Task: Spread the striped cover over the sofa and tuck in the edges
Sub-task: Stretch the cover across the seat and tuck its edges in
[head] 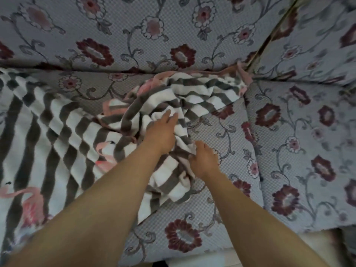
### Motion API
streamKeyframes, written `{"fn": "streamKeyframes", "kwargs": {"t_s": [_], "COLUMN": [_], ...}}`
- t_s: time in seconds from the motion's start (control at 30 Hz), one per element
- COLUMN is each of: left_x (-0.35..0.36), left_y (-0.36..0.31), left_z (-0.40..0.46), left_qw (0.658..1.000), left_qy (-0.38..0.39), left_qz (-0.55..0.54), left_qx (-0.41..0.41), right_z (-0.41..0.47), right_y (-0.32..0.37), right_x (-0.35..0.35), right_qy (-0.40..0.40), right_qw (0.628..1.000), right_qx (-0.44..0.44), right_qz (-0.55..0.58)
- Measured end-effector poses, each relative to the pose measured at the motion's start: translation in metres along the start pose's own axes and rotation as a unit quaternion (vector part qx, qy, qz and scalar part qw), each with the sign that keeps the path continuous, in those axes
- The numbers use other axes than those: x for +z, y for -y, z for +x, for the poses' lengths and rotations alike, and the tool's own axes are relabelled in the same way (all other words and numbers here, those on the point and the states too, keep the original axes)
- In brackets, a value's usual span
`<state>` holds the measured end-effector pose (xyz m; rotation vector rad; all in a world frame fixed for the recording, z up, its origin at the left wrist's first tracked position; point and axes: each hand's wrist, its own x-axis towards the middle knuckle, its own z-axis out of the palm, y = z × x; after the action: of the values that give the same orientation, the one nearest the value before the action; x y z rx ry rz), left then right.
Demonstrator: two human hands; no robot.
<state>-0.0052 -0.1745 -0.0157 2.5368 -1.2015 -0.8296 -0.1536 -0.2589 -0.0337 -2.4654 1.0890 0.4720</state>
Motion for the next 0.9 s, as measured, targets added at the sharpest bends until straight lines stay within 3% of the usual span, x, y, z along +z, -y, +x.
{"fn": "streamKeyframes", "kwargs": {"t_s": [0.13,0.23,0.3,0.37,0.43,0.53,0.57,0.67,0.7,0.8,0.9], "left_x": [0.025,0.033,0.022,-0.002,-0.032,-0.065,-0.069,-0.063,-0.057,-0.032,-0.016], "left_y": [-0.019,-0.013,0.001,0.027,0.064,0.1,0.1,0.082,0.073,0.055,0.057], "left_z": [0.041,0.041,0.034,0.024,0.016,0.019,0.024,0.045,0.049,0.053,0.043], "left_qw": [0.991,0.957,0.943,0.939,0.923,0.888,0.901,0.964,0.978,0.992,0.968], "left_qy": [0.112,0.196,0.183,0.11,0.071,0.181,0.162,-0.036,-0.051,0.049,0.125], "left_qz": [0.075,0.213,0.275,0.307,0.327,0.339,0.326,0.224,0.166,0.098,0.208], "left_qx": [-0.02,-0.009,-0.045,-0.111,-0.192,-0.252,-0.238,-0.139,-0.112,-0.066,-0.068], "right_z": [0.02,0.017,0.014,0.014,0.017,0.027,0.031,0.039,0.04,0.039,0.04], "right_y": [-0.021,-0.023,-0.023,-0.022,-0.022,-0.021,-0.019,-0.01,-0.005,0.013,0.03], "right_x": [0.012,0.017,0.014,0.009,0.002,-0.001,-0.001,0.009,0.013,0.028,0.041], "right_qy": [0.143,0.226,0.293,0.327,0.323,0.29,0.27,0.214,0.204,0.189,0.157], "right_qw": [0.962,0.924,0.901,0.885,0.887,0.909,0.917,0.938,0.938,0.925,0.917], "right_qx": [0.052,0.012,-0.013,-0.013,-0.003,0.012,0.017,0.018,0.025,0.042,0.058], "right_qz": [0.226,0.309,0.321,0.331,0.328,0.3,0.294,0.272,0.278,0.328,0.362]}}
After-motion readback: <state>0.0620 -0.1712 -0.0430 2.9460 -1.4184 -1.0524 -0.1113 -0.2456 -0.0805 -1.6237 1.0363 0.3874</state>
